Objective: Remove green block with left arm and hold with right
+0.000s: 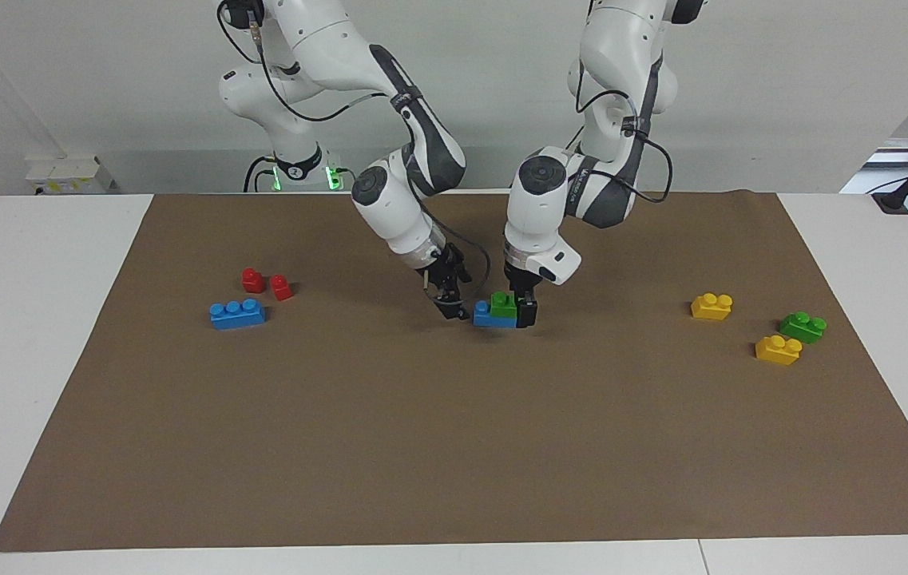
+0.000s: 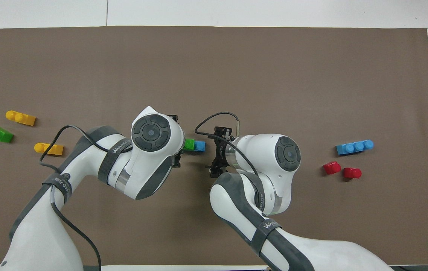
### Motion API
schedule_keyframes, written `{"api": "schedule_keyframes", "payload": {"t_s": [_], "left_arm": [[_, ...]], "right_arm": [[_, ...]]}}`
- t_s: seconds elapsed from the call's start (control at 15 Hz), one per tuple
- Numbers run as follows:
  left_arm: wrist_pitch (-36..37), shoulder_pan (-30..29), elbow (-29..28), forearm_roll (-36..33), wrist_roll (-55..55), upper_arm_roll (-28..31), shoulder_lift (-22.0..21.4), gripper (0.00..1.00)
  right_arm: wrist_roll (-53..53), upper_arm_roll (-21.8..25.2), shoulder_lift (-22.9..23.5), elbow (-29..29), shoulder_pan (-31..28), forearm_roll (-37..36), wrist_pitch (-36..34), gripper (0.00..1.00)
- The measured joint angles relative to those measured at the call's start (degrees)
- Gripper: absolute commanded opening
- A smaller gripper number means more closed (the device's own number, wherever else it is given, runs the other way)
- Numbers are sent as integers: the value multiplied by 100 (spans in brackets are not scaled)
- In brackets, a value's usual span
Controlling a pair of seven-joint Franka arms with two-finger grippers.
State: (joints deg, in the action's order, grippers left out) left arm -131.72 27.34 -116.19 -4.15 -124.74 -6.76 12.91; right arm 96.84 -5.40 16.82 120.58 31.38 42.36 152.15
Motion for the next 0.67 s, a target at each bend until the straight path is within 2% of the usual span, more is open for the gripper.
{"api": "schedule_keyframes", "payload": {"t_s": [0.67], "left_arm": [[0,0,0,-2,0,0,0,100]], "right_arm": [[-93,-1,324,-166,108,0,215,97]]}}
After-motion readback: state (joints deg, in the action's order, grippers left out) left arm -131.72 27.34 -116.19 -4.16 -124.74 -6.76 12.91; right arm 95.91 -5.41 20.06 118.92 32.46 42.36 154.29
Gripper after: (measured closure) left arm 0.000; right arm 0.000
